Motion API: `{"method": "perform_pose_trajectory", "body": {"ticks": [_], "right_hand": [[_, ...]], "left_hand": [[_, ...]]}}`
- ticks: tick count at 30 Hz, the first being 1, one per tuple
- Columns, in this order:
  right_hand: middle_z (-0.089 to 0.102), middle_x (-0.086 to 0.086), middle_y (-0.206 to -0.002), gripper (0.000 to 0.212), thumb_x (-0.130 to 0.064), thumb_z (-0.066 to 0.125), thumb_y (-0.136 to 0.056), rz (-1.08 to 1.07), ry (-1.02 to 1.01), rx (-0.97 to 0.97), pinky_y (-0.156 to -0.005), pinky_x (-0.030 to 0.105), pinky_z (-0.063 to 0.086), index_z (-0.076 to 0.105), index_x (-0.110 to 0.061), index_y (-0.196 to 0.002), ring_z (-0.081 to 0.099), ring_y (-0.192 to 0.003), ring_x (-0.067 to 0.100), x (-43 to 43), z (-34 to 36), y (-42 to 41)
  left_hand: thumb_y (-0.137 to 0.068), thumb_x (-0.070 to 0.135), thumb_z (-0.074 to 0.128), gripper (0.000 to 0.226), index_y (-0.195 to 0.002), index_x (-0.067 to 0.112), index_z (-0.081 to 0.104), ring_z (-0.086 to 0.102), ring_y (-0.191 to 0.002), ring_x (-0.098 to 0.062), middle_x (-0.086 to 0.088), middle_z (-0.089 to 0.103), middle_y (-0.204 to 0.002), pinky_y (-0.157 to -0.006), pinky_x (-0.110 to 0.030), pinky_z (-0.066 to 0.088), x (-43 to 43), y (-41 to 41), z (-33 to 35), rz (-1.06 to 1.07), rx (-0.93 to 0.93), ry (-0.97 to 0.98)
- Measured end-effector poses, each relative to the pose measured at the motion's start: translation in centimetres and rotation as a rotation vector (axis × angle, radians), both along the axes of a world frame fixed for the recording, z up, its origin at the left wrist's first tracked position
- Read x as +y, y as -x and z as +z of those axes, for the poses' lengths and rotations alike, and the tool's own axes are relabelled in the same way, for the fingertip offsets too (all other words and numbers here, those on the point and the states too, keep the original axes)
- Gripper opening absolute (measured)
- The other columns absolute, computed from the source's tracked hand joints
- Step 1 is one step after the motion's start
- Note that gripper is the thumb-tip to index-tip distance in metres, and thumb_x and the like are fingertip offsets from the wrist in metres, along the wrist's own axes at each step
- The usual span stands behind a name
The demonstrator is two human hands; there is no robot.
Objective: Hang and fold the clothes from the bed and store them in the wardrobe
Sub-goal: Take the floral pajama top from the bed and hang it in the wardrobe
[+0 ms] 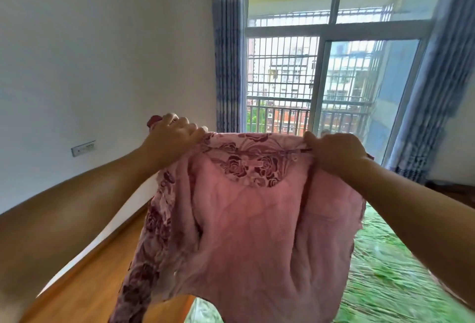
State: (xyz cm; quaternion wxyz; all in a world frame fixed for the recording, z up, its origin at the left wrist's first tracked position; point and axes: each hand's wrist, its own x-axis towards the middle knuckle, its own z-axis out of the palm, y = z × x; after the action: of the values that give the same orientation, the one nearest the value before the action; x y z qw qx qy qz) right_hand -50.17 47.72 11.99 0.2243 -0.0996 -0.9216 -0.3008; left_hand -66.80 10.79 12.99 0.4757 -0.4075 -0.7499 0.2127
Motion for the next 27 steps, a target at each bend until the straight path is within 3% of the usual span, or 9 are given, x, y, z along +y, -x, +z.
{"method": "perform_pose_trajectory", "body": {"ticks": [2, 5, 9, 11, 13, 16, 19, 23, 27], "right_hand": [[0.039, -0.002, -0.065, 0.025, -0.026, 0.044, -0.099, -0.027, 0.039, -0.008, -0.052, 0.032, 0.042, 0.038, -0.026, -0.123, 0.044, -0.053, 0.02, 0.4, -0.5, -0.1], [0.039, -0.003, -0.064, 0.024, -0.025, 0.042, -0.099, -0.047, 0.056, -0.03, -0.051, 0.031, 0.038, 0.042, -0.025, -0.122, 0.047, -0.055, 0.023, 0.9, -1.1, -0.5], [0.04, -0.004, -0.064, 0.018, -0.028, 0.045, -0.098, -0.132, 0.157, -0.06, -0.058, 0.033, 0.044, 0.054, -0.02, -0.11, 0.064, -0.07, 0.029, 1.9, -1.3, -1.8], [0.047, -0.004, -0.069, 0.019, -0.034, 0.048, -0.095, -0.193, 0.284, -0.055, -0.062, 0.035, 0.047, 0.059, -0.02, -0.099, 0.061, -0.071, 0.028, 2.8, -1.8, -3.2], [0.054, -0.001, -0.078, 0.017, -0.035, 0.049, -0.092, -0.266, 0.413, -0.043, -0.066, 0.036, 0.045, 0.058, -0.02, -0.094, 0.058, -0.076, 0.028, 3.3, -2.3, -4.8], [0.063, 0.008, -0.1, 0.023, -0.034, 0.049, -0.087, -0.375, 0.524, 0.018, -0.074, 0.039, 0.048, 0.061, -0.019, -0.1, 0.064, -0.093, 0.033, 3.5, -3.2, -7.6], [0.067, 0.012, -0.107, 0.024, -0.03, 0.049, -0.081, -0.467, 0.605, 0.124, -0.074, 0.039, 0.05, 0.062, -0.019, -0.098, 0.063, -0.091, 0.033, 3.3, -3.5, -11.7], [0.068, 0.012, -0.101, 0.017, -0.03, 0.049, -0.073, -0.649, 0.659, 0.234, -0.068, 0.034, 0.044, 0.053, -0.023, -0.088, 0.062, -0.085, 0.033, 2.5, -3.6, -18.1], [0.069, 0.015, -0.106, 0.038, -0.034, 0.046, -0.072, -0.82, 0.631, 0.337, -0.075, 0.036, 0.052, 0.061, -0.018, -0.103, 0.066, -0.097, 0.036, 1.6, -3.7, -26.5]], "left_hand": [[-0.089, 0.008, 0.06, 0.033, -0.122, 0.006, 0.062, 0.066, -0.094, -0.039, -0.013, 0.072, -0.095, -0.084, -0.057, 0.05, 0.6, -0.5, -1.1, 0.046, -0.03, -0.012], [-0.098, 0.025, 0.029, 0.041, -0.118, 0.007, 0.061, 0.063, -0.103, -0.039, -0.015, 0.069, -0.106, -0.087, -0.056, 0.047, 2.6, -1.6, -2.6, 0.202, -0.273, -0.131], [-0.095, 0.028, 0.04, 0.02, -0.109, 0.017, 0.051, 0.066, -0.095, -0.034, -0.006, 0.068, -0.103, -0.076, -0.04, 0.05, 5.3, -1.0, -4.6, 0.233, -0.629, -0.243], [-0.095, 0.032, 0.043, 0.02, -0.105, 0.017, 0.051, 0.066, -0.091, -0.035, -0.01, 0.068, -0.099, -0.07, -0.036, 0.044, 7.1, -0.8, -5.6, 0.169, -0.732, -0.285], [-0.095, 0.038, 0.046, 0.022, -0.102, 0.018, 0.052, 0.061, -0.085, -0.034, -0.013, 0.066, -0.097, -0.069, -0.034, 0.039, 9.4, -0.8, -6.3, 0.134, -0.836, -0.3], [-0.092, 0.037, 0.047, 0.02, -0.103, 0.021, 0.052, 0.053, -0.077, -0.025, -0.009, 0.063, -0.098, -0.07, -0.034, 0.047, 13.2, -1.0, -6.7, 0.091, -0.963, -0.251], [-0.082, 0.032, 0.046, 0.031, -0.11, 0.025, 0.053, 0.057, -0.081, -0.024, -0.009, 0.066, -0.105, -0.068, -0.031, 0.046, 17.0, -2.0, -6.9, -0.064, -1.091, -0.212], [-0.082, 0.045, 0.048, 0.02, -0.095, 0.031, 0.051, 0.062, -0.078, -0.022, -0.001, 0.064, -0.089, -0.057, -0.028, 0.043, 22.5, -6.6, -6.8, -0.388, -1.202, -0.185], [-0.087, 0.043, 0.047, 0.018, -0.078, 0.027, 0.045, 0.054, -0.065, -0.012, 0.001, 0.059, -0.079, -0.049, -0.026, 0.035, 27.8, -13.9, -6.3, -0.69, -1.206, -0.101]]}}
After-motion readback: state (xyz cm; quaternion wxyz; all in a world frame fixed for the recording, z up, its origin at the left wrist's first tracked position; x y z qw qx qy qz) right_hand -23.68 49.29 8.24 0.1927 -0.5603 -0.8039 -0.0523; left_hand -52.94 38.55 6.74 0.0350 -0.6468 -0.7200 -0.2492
